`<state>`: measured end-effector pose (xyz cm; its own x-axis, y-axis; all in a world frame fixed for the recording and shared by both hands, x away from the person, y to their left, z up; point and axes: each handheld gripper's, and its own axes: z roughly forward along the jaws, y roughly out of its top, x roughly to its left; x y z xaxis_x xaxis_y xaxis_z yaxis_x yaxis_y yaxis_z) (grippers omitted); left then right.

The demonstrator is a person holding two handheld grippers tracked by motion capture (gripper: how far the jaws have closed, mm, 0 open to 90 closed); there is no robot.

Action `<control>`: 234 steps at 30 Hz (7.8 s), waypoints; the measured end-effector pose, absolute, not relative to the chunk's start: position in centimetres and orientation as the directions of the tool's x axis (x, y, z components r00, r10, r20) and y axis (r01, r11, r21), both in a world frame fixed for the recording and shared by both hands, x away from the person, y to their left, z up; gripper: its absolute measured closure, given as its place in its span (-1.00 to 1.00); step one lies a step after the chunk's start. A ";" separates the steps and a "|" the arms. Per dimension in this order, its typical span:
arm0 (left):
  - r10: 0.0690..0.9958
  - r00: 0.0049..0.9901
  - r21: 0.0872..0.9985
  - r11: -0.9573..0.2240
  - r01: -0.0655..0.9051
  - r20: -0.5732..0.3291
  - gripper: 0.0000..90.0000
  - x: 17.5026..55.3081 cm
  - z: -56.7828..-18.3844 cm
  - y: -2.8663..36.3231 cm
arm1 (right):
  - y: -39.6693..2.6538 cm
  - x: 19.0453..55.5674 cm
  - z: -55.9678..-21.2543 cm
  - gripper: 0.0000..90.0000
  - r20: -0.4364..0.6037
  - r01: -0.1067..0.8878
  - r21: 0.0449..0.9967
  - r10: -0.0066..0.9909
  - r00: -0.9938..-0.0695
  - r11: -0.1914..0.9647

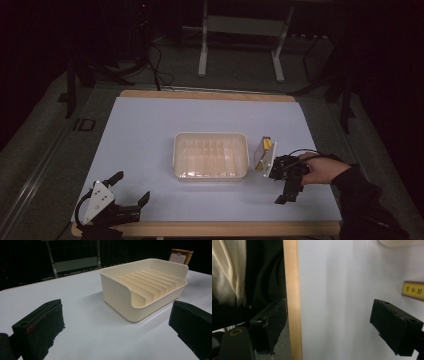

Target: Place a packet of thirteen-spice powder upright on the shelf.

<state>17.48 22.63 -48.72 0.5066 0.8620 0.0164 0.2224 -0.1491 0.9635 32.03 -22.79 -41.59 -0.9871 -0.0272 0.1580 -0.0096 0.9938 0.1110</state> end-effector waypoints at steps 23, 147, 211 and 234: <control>0.866 0.500 0.965 -0.146 0.219 0.018 -1.00 17.5 -48.7 22.7 | -21.2 34.0 -35.8 -0.71 0.051 -0.044 0.161 -0.053 -0.997 0.986; 0.775 0.626 0.963 -0.225 0.148 0.085 -1.00 17.0 -49.4 21.8 | -16.9 38.8 -29.4 -0.29 -0.101 -0.172 0.279 -0.149 -0.984 0.945; 0.754 0.646 0.963 -0.245 0.109 0.119 -0.92 16.7 -49.2 21.6 | -7.2 42.2 -37.8 -0.29 -0.018 -0.082 0.427 -0.082 -0.996 0.900; 0.751 0.649 0.967 -0.239 0.093 0.123 -0.92 16.6 -49.1 21.6 | -4.6 41.7 -41.1 -0.30 0.019 -0.066 0.406 -0.081 -0.997 0.911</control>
<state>16.62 21.63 -49.12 0.6486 0.7511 0.1227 0.0935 -0.2386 0.9666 41.68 -4.60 -41.08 -0.9965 -0.0810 0.0194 -0.0662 0.9115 0.4060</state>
